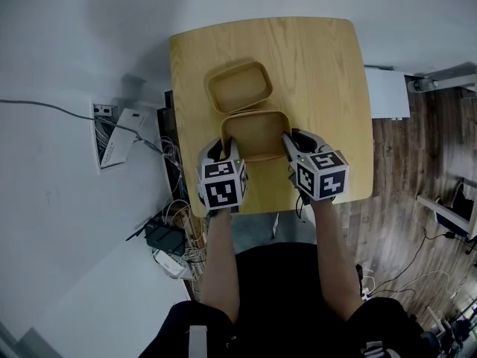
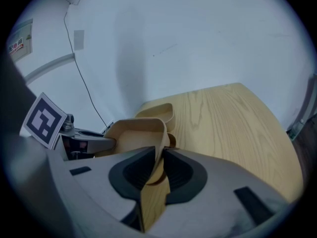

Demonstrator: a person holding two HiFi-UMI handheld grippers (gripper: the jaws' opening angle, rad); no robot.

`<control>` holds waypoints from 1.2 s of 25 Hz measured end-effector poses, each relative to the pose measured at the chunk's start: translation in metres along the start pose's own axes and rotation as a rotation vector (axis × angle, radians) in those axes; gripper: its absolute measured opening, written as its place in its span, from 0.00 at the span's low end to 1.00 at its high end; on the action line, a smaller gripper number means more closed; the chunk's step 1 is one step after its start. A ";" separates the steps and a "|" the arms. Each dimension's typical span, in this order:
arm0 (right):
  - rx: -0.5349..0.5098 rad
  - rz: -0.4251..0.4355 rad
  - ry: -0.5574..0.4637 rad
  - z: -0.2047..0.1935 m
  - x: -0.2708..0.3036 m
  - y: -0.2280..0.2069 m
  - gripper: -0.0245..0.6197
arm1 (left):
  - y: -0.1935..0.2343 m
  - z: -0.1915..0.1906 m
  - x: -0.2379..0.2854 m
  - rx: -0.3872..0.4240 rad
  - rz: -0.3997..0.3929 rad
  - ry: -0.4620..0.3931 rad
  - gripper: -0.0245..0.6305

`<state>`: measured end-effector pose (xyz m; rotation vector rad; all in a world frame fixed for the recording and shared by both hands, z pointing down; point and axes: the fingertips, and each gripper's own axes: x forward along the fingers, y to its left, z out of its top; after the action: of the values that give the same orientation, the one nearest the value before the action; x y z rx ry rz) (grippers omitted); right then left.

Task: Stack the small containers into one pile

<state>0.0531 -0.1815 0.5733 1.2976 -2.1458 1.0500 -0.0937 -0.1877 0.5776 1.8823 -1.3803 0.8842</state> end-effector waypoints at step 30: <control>0.040 -0.112 0.048 -0.028 0.021 -0.023 0.25 | 0.002 -0.024 0.043 0.014 -0.085 0.104 0.22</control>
<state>0.0630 -0.1781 0.6139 1.3794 -2.0018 1.0725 -0.0898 -0.1920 0.6268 1.8641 -1.2257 0.9382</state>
